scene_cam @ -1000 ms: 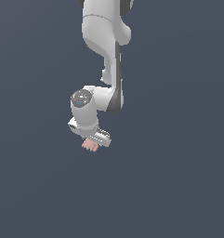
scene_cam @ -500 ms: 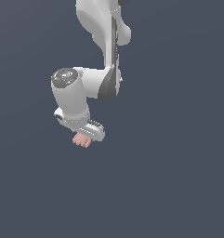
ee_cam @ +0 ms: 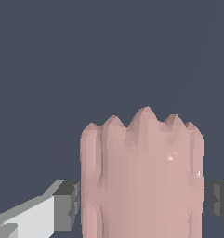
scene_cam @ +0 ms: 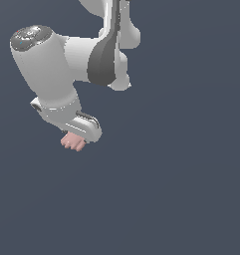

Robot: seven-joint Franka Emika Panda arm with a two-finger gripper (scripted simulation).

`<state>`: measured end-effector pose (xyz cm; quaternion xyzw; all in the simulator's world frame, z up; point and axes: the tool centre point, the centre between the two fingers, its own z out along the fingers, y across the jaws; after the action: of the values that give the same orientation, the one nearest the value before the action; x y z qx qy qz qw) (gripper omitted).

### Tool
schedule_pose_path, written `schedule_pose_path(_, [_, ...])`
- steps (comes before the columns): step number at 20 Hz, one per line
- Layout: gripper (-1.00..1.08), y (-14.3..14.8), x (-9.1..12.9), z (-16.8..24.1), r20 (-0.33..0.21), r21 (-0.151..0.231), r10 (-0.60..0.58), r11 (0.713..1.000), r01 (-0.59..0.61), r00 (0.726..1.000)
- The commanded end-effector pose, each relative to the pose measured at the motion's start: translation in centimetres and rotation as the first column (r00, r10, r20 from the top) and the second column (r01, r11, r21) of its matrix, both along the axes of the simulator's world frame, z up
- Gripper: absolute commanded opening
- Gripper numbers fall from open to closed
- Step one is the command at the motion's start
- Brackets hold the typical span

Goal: Pick up the object and move it to a goal position.

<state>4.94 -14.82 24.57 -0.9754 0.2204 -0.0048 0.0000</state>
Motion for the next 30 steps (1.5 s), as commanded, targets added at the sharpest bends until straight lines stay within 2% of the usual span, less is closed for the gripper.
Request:
schedule_pose_path(1, [-1.0,-0.6,0.5,2.4,-0.002,0.0,0.0,1.0,0.0,1.0])
schedule_pose_path(16, [-1.0,-3.2,3.1,11.9,-0.008,0.001,0.0,1.0,0.0,1.0])
schedule_pose_path(30, [-1.0,-4.1,4.2,15.0,-0.009,0.002,0.0,1.0,0.0,1.0])
